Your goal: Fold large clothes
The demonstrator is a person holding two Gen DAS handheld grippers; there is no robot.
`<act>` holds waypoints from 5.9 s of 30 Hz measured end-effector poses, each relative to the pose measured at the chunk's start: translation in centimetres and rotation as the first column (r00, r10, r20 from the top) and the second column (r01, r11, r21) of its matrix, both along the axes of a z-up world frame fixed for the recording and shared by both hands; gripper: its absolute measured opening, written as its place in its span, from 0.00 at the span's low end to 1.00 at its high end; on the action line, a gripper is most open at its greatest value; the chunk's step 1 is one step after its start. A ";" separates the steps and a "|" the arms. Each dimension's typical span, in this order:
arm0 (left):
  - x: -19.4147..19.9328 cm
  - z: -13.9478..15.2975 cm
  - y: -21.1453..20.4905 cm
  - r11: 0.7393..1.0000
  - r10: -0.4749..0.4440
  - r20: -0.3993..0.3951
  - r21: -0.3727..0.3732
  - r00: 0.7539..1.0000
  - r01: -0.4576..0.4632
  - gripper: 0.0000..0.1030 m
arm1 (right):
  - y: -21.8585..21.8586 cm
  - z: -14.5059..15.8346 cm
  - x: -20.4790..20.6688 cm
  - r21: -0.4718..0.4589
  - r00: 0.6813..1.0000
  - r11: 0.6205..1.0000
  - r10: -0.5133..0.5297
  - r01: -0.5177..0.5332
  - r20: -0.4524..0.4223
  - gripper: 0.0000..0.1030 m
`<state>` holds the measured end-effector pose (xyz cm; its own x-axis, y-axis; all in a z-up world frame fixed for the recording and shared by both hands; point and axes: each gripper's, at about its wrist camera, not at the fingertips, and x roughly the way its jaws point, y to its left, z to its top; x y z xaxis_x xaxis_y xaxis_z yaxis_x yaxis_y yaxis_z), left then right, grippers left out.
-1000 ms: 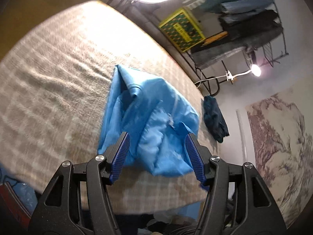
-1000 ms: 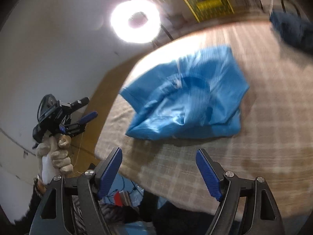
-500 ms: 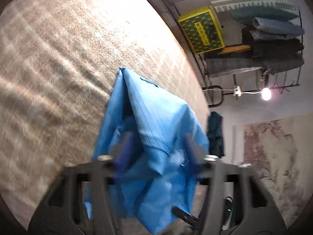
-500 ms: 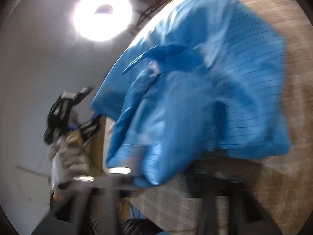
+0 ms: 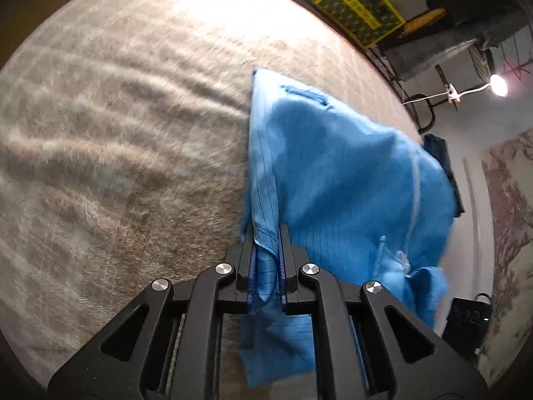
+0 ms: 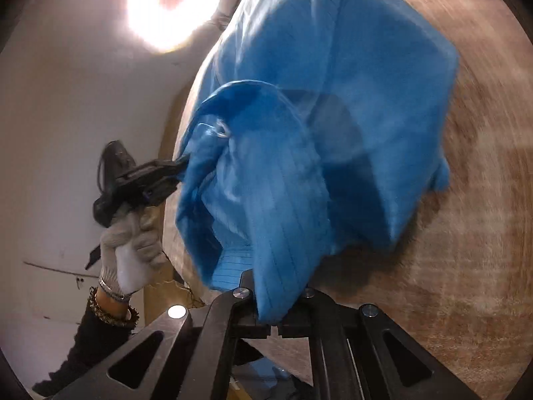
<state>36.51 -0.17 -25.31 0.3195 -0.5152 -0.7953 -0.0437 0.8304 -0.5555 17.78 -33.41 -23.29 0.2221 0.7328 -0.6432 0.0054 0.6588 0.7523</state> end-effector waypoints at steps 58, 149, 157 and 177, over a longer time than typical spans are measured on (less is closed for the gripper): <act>7.0 0.7 -0.2 0.994 0.088 0.028 -0.072 0.996 -0.085 0.42 | -8.6 0.7 27.3 0.090 0.979 0.993 -0.092 0.077 0.184 0.00; -4.6 2.0 -5.7 0.994 -0.032 0.049 0.105 0.998 0.027 0.18 | -8.9 4.1 10.3 -0.355 0.967 0.928 -0.022 0.114 0.253 0.30; -5.5 3.8 -4.3 0.987 -0.057 0.107 0.156 0.993 0.040 0.13 | -5.8 4.9 10.4 -0.460 0.960 0.888 0.148 -0.022 0.239 0.30; 6.6 0.5 -12.1 0.958 -0.181 0.154 0.250 0.971 0.139 0.12 | 0.5 5.1 19.7 -0.554 0.879 0.832 0.257 0.010 0.401 0.39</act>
